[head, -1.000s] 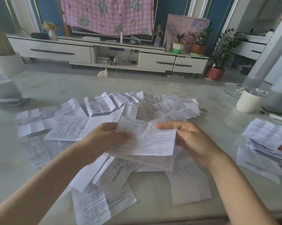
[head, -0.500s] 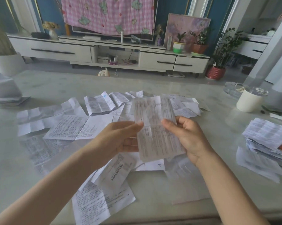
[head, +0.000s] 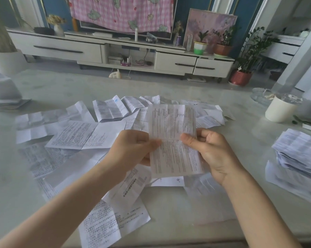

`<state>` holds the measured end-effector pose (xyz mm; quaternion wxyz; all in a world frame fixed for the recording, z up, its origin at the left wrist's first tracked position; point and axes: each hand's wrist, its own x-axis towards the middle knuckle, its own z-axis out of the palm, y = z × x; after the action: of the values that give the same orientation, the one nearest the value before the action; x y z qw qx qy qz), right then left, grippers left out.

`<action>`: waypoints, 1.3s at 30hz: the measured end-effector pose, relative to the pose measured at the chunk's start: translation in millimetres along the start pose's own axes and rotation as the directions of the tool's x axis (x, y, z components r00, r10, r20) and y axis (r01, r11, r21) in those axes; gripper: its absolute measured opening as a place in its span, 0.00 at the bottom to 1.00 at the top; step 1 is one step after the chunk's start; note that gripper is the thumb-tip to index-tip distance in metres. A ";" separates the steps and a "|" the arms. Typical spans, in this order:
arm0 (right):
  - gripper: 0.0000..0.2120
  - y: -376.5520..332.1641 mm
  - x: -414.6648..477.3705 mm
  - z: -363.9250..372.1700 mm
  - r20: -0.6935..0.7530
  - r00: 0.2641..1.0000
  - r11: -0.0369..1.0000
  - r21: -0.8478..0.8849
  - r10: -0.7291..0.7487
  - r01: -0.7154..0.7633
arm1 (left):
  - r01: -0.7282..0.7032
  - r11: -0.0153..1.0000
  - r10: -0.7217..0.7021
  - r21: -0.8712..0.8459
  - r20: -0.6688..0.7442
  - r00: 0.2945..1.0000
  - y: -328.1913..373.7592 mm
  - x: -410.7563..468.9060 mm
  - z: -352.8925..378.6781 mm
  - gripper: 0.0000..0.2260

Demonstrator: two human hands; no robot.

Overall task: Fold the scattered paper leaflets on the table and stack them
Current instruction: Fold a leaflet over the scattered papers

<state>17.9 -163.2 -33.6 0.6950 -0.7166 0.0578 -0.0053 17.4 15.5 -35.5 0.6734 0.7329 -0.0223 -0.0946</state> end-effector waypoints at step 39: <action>0.11 -12.4 -14.2 -24.8 0.425 0.899 0.941 -0.335 0.106 0.047 | -0.235 0.814 0.182 0.531 0.151 0.972 32.4 5.3 -44.4 0.05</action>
<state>2.6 -186.3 -19.4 0.5571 -0.8067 -0.0884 0.1763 33.1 55.2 -0.6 0.4415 0.8818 -0.1600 -0.0439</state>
